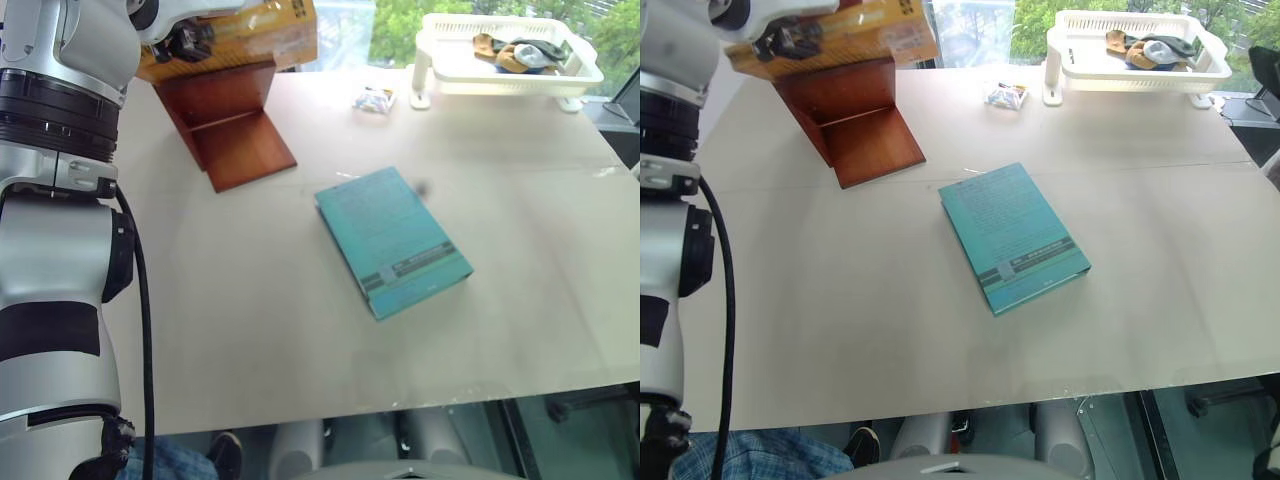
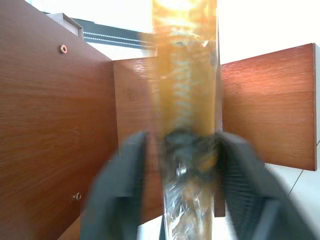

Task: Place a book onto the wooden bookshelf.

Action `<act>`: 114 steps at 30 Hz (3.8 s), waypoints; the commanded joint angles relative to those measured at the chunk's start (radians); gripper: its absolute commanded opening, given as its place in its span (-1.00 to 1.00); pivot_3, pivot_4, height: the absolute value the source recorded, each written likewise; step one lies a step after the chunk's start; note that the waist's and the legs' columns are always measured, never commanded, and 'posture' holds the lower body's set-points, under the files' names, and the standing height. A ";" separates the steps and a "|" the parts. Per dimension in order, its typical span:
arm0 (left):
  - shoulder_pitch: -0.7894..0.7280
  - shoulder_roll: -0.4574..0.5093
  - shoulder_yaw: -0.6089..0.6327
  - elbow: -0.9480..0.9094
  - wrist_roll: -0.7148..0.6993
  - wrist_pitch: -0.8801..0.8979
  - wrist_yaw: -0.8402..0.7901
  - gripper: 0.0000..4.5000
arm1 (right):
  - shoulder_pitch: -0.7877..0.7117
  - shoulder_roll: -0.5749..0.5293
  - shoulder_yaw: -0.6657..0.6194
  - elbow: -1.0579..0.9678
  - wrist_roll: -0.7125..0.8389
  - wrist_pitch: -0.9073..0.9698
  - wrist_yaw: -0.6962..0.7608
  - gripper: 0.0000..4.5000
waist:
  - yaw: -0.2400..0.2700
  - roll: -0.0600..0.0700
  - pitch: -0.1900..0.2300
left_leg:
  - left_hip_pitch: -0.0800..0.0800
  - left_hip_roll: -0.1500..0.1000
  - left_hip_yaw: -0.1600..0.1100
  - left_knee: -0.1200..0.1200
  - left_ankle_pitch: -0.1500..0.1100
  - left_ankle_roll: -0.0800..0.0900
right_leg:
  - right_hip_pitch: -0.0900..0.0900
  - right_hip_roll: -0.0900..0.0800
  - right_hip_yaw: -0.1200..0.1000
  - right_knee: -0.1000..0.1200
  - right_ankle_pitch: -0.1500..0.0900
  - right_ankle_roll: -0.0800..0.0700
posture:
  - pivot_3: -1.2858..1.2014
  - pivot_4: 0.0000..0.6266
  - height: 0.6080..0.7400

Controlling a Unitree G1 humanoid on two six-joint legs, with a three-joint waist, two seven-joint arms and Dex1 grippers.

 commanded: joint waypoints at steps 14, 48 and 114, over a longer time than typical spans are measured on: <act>0.033 0.063 0.038 -0.078 -0.019 -0.029 -0.025 0.98 | 0.014 -0.059 -0.045 0.008 0.004 -0.024 0.061 1.00 | -0.001 0.000 0.000 | 0.000 0.000 0.002 0.002 0.000 0.000 | -0.003 0.000 0.003 0.006 0.000 0.000 | 0.03 -0.52 1.00; 0.006 -0.001 0.024 0.086 -0.039 -0.110 0.113 0.03 | 0.073 -0.067 -0.105 0.004 -0.038 -0.055 0.061 1.00 | -0.001 0.000 0.000 | 0.000 0.000 0.003 0.004 0.000 0.000 | -0.003 0.000 0.003 0.007 0.000 0.000 | 0.03 -0.52 1.00; 0.137 0.134 0.167 -0.234 -0.172 -0.038 -0.010 0.18 | -0.003 -0.038 -0.085 0.120 -0.119 -0.130 0.061 1.00 | -0.001 0.000 0.000 | 0.000 0.001 0.004 0.004 0.000 0.000 | -0.003 0.000 0.004 0.007 0.000 0.000 | 0.03 -0.52 1.00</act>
